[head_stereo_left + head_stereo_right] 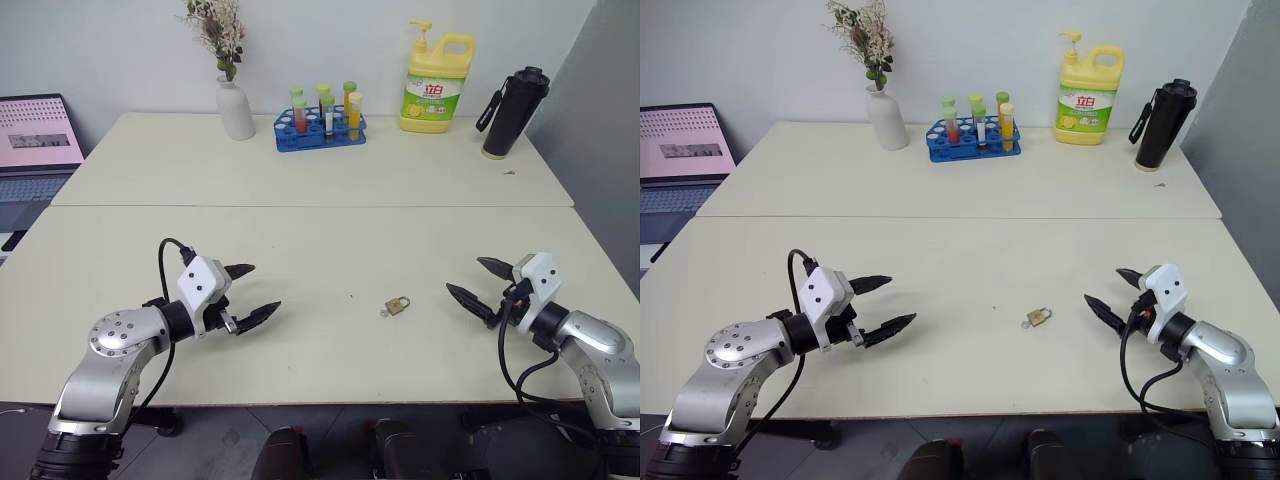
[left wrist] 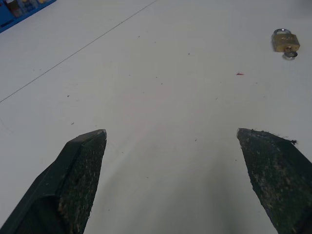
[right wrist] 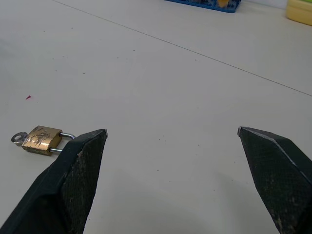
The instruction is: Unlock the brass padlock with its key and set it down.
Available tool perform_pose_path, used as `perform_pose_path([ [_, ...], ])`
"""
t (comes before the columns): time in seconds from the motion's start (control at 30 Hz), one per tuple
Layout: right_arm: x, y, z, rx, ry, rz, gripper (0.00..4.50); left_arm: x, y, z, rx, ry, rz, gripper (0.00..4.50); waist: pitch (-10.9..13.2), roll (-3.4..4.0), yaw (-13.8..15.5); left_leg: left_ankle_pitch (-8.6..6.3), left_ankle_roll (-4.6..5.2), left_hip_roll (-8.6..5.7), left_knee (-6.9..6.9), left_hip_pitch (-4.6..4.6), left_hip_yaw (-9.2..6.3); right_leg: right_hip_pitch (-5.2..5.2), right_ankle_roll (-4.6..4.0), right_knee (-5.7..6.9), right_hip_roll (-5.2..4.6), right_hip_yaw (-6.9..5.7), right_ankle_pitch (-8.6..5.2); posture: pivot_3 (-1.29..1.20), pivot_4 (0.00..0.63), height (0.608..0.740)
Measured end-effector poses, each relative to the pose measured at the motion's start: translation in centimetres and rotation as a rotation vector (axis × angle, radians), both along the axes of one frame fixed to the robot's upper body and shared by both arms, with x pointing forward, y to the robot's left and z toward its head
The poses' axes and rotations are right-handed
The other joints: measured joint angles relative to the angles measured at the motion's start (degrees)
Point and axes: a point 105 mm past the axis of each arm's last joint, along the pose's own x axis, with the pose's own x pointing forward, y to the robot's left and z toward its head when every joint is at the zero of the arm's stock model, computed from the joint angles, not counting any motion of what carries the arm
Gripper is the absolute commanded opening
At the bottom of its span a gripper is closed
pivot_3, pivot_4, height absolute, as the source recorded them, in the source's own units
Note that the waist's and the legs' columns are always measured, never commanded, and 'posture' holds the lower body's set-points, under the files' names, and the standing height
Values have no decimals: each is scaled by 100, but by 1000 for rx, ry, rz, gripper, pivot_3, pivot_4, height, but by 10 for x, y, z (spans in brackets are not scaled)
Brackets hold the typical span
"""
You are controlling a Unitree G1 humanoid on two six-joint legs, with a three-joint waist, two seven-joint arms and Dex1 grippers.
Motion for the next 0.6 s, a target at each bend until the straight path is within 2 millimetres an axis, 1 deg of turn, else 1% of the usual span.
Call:
perform_pose_path([
  [0.13, -2, 2, 1, 3, 4, 13, 4500, 1, -4, 11, -34, -1, -44, 4489, 0, 0, -1, 0, 0, 0, 1, -1, -1, 0, 0, 1, 0, -2, 0, 0, 150, 740],
  [0.27, -5, 7, 12, 5, -7, 57, 4500, -1, -8, 24, -37, -11, -131, 4489, 0, 0, 0, 0, 0, -1, 0, -1, 0, 0, 0, 0, 1, 0, 0, 0, 150, 740],
  [0.4, -10, 9, 19, -37, -6, 106, 4500, -3, -12, 24, -27, -7, -170, 4489, 1, 0, 0, 0, 0, -1, 0, -2, -1, -1, 0, -1, 1, -1, 0, 0, 150, 740],
  [0.5, -19, 16, 30, -103, 1, 210, 4500, -10, -23, 27, 3, -7, -252, 4489, 4, 2, -1, 0, 0, -3, 0, -2, 0, -1, 0, -1, 1, -1, 0, 0, 150, 740],
  [0.6, -33, 31, 41, -170, 21, 362, 4500, -18, -37, 33, 25, -25, -343, 4489, 4, 0, 0, 0, 0, -2, 0, -2, -2, 0, 1, -1, 1, -1, 0, 0, 150, 740],
])
